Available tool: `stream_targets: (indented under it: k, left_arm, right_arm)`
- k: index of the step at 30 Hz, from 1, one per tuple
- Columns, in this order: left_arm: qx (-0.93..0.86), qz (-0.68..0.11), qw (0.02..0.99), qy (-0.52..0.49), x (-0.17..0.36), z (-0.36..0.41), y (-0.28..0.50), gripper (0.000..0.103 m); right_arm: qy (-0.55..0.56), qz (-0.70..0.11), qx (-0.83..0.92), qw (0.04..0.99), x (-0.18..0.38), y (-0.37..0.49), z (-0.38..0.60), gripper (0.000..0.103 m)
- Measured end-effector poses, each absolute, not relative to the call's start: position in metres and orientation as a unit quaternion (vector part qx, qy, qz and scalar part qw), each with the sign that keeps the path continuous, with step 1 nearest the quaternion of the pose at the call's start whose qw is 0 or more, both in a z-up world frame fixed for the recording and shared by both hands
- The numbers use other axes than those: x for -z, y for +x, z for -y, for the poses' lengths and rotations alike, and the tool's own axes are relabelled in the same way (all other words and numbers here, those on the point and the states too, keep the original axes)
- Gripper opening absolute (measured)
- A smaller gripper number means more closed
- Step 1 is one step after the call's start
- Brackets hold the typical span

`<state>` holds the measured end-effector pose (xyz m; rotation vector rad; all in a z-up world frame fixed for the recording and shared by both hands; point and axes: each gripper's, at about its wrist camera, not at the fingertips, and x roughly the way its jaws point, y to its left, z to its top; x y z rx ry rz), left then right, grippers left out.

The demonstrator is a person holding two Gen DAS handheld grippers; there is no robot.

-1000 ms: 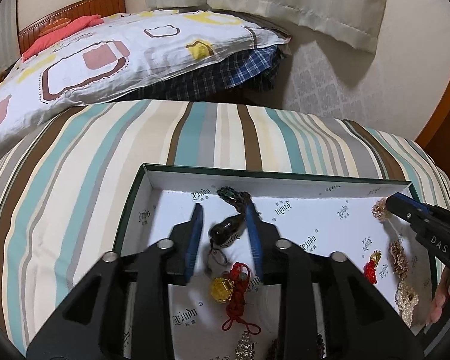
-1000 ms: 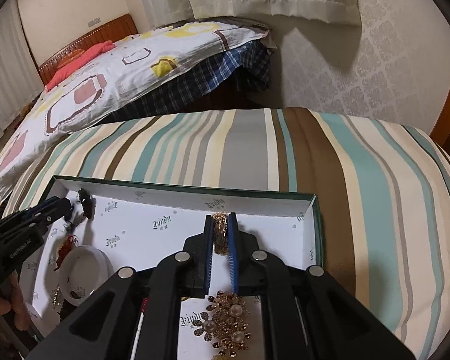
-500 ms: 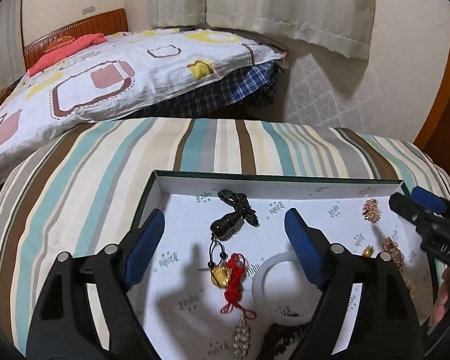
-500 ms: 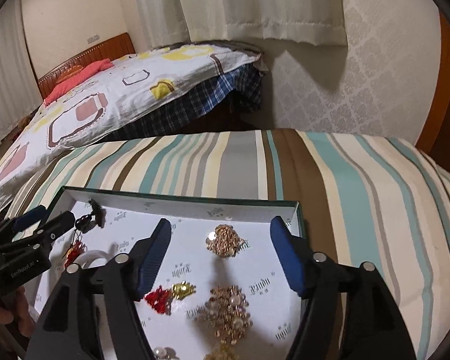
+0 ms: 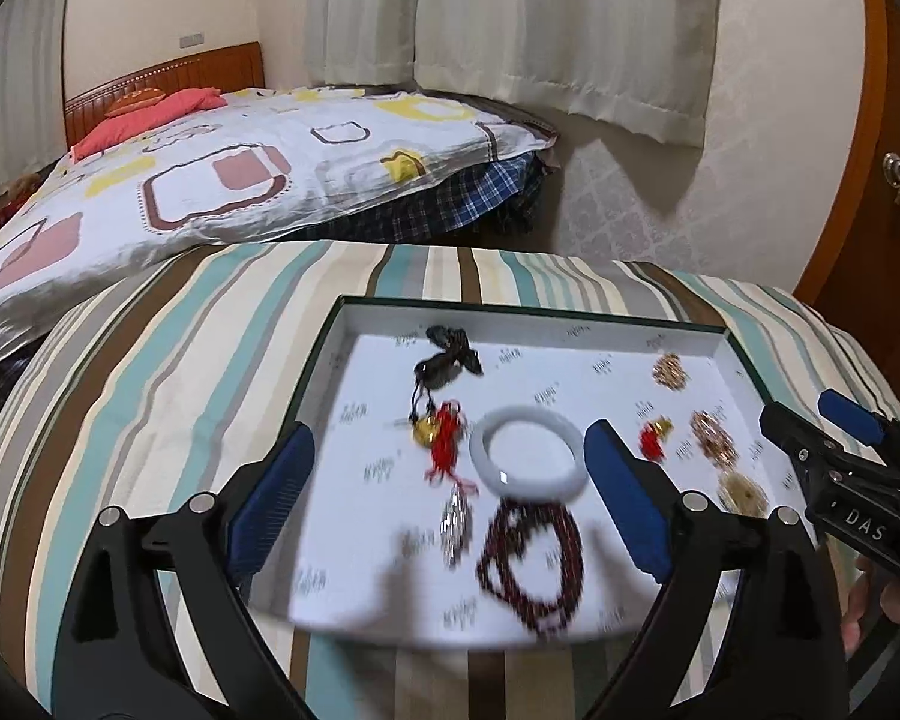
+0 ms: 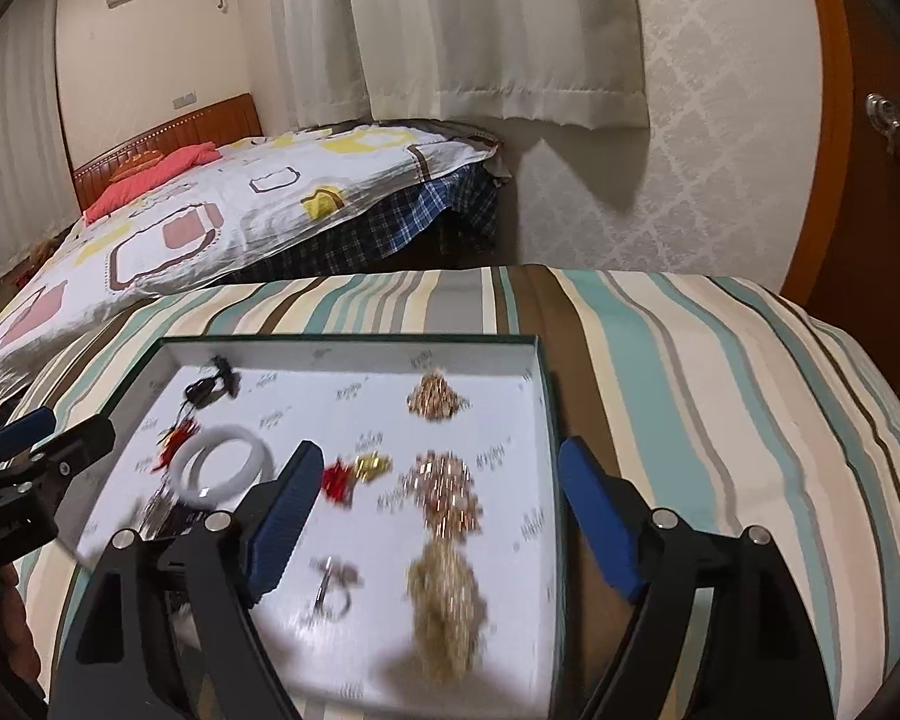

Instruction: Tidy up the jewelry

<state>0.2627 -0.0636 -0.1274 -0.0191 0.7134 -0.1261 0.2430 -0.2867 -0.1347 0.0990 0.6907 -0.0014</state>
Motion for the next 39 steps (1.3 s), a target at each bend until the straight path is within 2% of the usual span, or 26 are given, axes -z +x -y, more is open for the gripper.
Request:
stream_targets:
  k: [19, 39]
  left_arm:
    - [0.021, -0.3, 0.954, -0.014, 0.049, 0.039, 0.118, 0.098]
    - [0.023, -0.25, 0.967, -0.029, -0.006, 0.025, 0.048, 0.098]
  right_arm:
    - [0.036, -0.276, -0.014, 0.96, 0.064, 0.114, 0.272, 0.083]
    - [0.013, -0.221, -0.028, 0.975, 0.016, 0.046, 0.261, 0.084]
